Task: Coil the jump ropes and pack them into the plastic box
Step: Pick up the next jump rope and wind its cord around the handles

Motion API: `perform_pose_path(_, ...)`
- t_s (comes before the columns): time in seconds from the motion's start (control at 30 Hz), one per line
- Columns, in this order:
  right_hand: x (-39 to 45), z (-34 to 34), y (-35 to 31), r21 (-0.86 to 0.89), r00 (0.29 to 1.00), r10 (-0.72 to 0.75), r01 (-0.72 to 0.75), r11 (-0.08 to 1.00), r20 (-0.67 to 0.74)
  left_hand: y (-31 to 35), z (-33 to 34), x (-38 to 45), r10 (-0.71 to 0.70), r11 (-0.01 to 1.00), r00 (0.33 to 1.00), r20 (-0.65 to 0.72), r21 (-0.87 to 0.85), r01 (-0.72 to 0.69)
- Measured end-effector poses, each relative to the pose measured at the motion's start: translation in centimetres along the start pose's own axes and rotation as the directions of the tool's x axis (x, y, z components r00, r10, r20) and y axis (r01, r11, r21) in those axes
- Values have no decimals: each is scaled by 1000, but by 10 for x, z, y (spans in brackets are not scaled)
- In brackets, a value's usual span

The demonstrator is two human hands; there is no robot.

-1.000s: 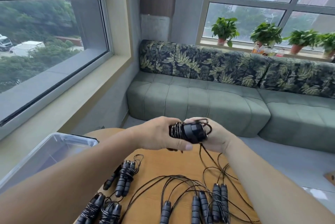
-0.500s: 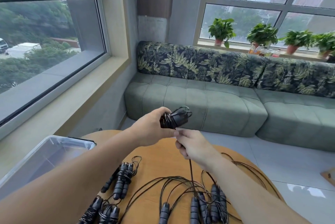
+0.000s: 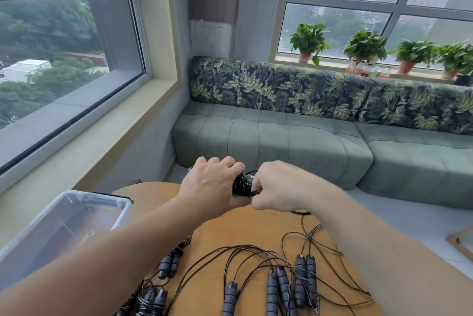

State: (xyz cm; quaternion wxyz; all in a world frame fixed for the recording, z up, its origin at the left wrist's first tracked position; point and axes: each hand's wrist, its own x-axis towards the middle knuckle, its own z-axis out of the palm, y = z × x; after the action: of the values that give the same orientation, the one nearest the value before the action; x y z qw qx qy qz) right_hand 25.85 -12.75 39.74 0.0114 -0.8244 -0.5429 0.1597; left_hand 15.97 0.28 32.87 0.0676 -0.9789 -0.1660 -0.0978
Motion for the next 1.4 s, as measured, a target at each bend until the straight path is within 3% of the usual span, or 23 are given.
perform_pose_path(0.37, 16, -22, 31, 112, 991, -133, 131, 985, 6, 0, -4, -15, 206, 977, 978, 28, -64, -204)
perform_pose_path(0.5, 21, -14, 45, 355, 987, -160, 137, 925, 36, -1, -13, -23, 260, 945, 965, 34, -216, -247)
perform_pose_path(0.63, 22, 4, 58, 718, 987, -147, 62, 694, 57, 1, -20, -29, 233, 906, 972, -19, -359, -225)
perform_pose_path(0.7, 24, 16, 63, 863, 988, -140, 11, 505, 70, 4, -23, -31, 253, 888, 966, -55, -382, -254)
perform_pose_path(0.8, 26, 32, 65, 983, 994, -91, -38, 181, 56, 7, -25, -33, 296, 849, 947, -126, -419, -321)
perform_pose_path(0.87, 29, 42, 66, 997, 999, -10, -41, 60, 42, 8, -24, -34, 279, 842, 943, -181, -427, -331)
perform_pose_path(1.0, 28, 56, 62, 997, 995, 96, 6, 80, -13, 8, -19, -33, 160, 862, 950, -270, -431, -267)
perform_pose_path(1.17, 25, 54, 62, 998, 993, 106, 54, -18, -52, 5, -11, -29, 151, 886, 945, -291, -385, -260)
perform_pose_path(1.4, 23, 54, 60, 996, 982, 188, 14, 85, -30, 1, -2, -24, 115, 881, 941, -317, -406, -244)
